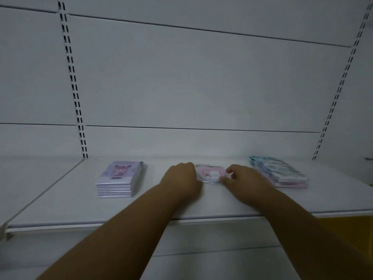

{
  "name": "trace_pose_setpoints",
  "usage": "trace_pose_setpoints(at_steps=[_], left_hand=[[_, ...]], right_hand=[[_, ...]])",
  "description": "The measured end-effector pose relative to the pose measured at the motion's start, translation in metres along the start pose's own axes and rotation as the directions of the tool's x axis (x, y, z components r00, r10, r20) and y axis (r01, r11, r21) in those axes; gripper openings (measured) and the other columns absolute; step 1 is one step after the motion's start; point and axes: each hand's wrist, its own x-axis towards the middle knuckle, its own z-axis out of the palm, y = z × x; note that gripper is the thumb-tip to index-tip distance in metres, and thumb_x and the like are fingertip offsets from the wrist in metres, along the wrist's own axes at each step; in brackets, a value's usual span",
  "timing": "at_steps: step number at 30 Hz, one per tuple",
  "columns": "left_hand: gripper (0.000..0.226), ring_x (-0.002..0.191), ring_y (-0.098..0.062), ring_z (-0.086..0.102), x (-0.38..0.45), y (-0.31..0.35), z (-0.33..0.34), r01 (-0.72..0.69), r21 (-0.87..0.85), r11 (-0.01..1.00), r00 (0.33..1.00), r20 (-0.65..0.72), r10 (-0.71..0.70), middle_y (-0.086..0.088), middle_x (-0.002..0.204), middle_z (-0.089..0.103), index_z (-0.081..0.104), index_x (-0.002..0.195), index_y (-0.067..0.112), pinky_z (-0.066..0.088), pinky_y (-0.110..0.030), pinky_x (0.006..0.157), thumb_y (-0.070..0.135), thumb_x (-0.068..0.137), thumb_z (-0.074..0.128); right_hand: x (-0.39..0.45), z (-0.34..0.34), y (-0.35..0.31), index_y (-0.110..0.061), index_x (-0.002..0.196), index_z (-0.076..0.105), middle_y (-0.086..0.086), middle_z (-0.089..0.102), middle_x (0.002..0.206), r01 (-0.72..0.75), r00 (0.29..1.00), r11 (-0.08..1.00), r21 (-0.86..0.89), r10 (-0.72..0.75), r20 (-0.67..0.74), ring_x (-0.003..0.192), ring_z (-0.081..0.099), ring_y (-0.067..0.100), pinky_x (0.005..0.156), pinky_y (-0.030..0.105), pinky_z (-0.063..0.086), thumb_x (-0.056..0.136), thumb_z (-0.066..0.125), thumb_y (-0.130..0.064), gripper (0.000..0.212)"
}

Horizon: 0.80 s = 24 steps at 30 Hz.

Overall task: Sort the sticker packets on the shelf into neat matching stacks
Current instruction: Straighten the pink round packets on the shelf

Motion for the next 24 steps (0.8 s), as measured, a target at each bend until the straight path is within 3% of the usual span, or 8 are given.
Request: trace_pose_setpoints(at_steps=[6,10,14,18,24], left_hand=[[0.027,0.105,-0.022,0.060,0.007,0.006,0.011,0.111,0.001,0.994,0.993,-0.042,-0.111,-0.005,0.110,0.067,0.065,0.113,0.014,0.043,-0.027,0.086,0.026,0.090,0.058],[0.028,0.103,-0.018,0.060,-0.007,0.000,0.004,0.127,-0.042,0.991,0.987,-0.096,-0.131,0.001,0.110,0.068,0.066,0.115,0.021,0.046,-0.026,0.089,0.016,0.089,0.055],[0.028,0.101,-0.016,0.061,-0.019,-0.007,-0.004,0.134,-0.055,0.989,0.983,-0.122,-0.140,0.001,0.107,0.069,0.068,0.110,0.022,0.046,-0.023,0.083,0.013,0.087,0.054],[0.023,0.093,-0.012,0.062,-0.033,-0.020,-0.008,0.150,-0.053,0.987,0.981,-0.119,-0.155,0.005,0.104,0.069,0.066,0.110,0.025,0.050,-0.023,0.079,0.019,0.089,0.057],[0.023,0.091,-0.015,0.063,-0.049,-0.028,-0.015,0.152,-0.046,0.987,0.982,-0.103,-0.156,0.002,0.102,0.070,0.064,0.111,0.023,0.053,-0.030,0.083,0.032,0.091,0.058]], right_hand=[[0.005,0.006,0.011,-0.009,0.095,0.069,0.010,0.068,0.090,0.144,0.990,0.989,0.036,-0.144,-0.008,0.085,0.061,0.024,0.080,0.035,0.050,0.090,0.057,-0.040,0.034],[0.003,0.009,0.001,-0.009,0.099,0.070,0.009,0.070,0.093,0.209,0.978,0.973,0.093,-0.210,0.001,0.086,0.062,0.022,0.079,0.032,0.049,0.090,0.059,-0.037,0.031],[0.000,0.014,-0.013,-0.008,0.101,0.070,0.010,0.071,0.097,0.231,0.973,0.968,0.101,-0.232,-0.006,0.089,0.063,0.023,0.081,0.032,0.049,0.088,0.061,-0.035,0.031],[-0.007,0.014,-0.025,-0.006,0.106,0.068,0.010,0.070,0.099,0.225,0.972,0.962,0.153,-0.232,0.025,0.091,0.063,0.023,0.084,0.035,0.050,0.088,0.063,-0.033,0.032],[-0.023,0.012,-0.029,-0.018,0.105,0.069,-0.003,0.069,0.097,0.196,0.980,0.966,0.167,-0.199,0.005,0.084,0.058,0.010,0.075,0.020,0.039,0.088,0.064,-0.032,0.022]])
